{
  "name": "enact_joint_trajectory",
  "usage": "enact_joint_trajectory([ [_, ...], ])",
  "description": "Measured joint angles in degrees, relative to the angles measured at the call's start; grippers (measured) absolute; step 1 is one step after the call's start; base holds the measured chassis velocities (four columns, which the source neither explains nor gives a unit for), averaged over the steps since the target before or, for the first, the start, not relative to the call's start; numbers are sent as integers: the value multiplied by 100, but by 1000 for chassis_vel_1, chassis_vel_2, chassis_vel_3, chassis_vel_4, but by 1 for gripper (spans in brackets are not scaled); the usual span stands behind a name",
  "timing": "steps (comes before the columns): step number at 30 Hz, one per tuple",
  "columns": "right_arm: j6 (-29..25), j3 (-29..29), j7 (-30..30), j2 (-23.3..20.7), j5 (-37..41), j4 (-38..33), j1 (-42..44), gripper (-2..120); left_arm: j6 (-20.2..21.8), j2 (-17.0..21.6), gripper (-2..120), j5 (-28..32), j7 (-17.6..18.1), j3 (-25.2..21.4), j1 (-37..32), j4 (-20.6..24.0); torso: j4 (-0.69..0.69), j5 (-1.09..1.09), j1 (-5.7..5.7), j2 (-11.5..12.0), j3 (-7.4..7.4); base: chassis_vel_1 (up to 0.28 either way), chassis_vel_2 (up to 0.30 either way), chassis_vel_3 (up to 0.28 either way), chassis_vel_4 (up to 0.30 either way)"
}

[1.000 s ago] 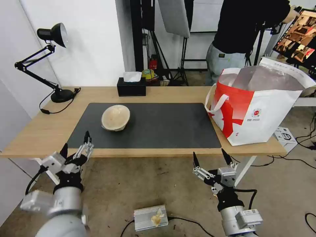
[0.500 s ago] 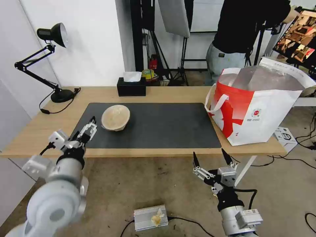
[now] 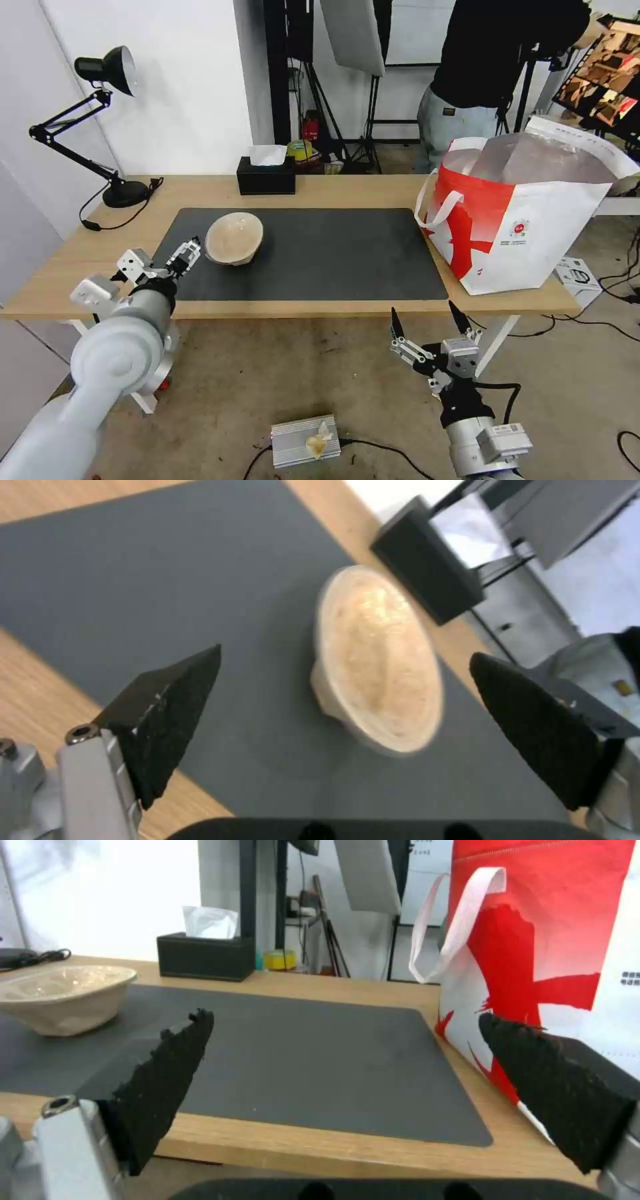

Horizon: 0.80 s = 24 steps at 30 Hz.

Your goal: Pick up the trash from the table and place it into the takeout bag.

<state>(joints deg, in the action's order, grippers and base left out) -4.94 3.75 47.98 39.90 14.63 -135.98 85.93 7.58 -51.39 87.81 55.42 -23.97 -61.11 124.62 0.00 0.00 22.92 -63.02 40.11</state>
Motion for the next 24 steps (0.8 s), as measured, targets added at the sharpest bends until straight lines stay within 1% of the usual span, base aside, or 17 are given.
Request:
enact_joint_trajectory([
  [1, 0, 0, 0, 0, 0, 0, 0, 100, 0, 0, 100, 0, 0, 0, 0, 0, 0, 0, 0, 0, 0, 0, 0, 0, 0],
  [4, 0, 0, 0, 0, 0, 0, 0, 100, 52, 28, 100, 218, 161, 70, 261, -220, 0, 1, 0, 0, 0, 0, 0, 0, 0],
  [6, 0, 0, 0, 0, 0, 0, 0, 100, 67, 39, 100, 251, 184, 92, 319, -272, 0, 0, 0, 0, 0, 0, 0, 0, 0],
  [9, 0, 0, 0, 0, 0, 0, 0, 100, 118, 58, 100, 309, 220, 218, 526, -513, 0, 0, 0, 0, 0, 0, 0, 0, 0],
  [11, 0, 0, 0, 0, 0, 0, 0, 100, 144, 50, 100, 312, 220, 256, 576, -562, 0, 0, 0, 0, 0, 0, 0, 0, 0],
  [14, 0, 0, 0, 0, 0, 0, 0, 100, 206, -9, 100, 320, 237, 349, 710, -659, 0, 0, 0, 0, 0, 0, 0, 0, 0],
  [18, 0, 0, 0, 0, 0, 0, 0, 100, 286, -119, 100, 328, 416, 585, 997, -847, 0, 0, 0, -1, 0, 0, 0, 0, 0],
  [20, 0, 0, 0, 0, 0, 0, 0, 100, 290, -125, 100, 328, 427, 604, 1020, -860, 0, 0, 0, -1, 0, 0, 0, 0, 0],
  [23, 0, 0, 0, 0, 0, 0, 0, 100, 354, -251, 100, 346, 600, 836, 1381, -1066, 0, 1, 0, -1, 0, 0, 0, 0, 0],
  [24, 0, 0, 0, 0, 0, 0, 0, 100, 354, -251, 100, 346, 600, 836, 1381, -1066, 0, 1, 0, -1, 0, 0, 0, 0, 0],
])
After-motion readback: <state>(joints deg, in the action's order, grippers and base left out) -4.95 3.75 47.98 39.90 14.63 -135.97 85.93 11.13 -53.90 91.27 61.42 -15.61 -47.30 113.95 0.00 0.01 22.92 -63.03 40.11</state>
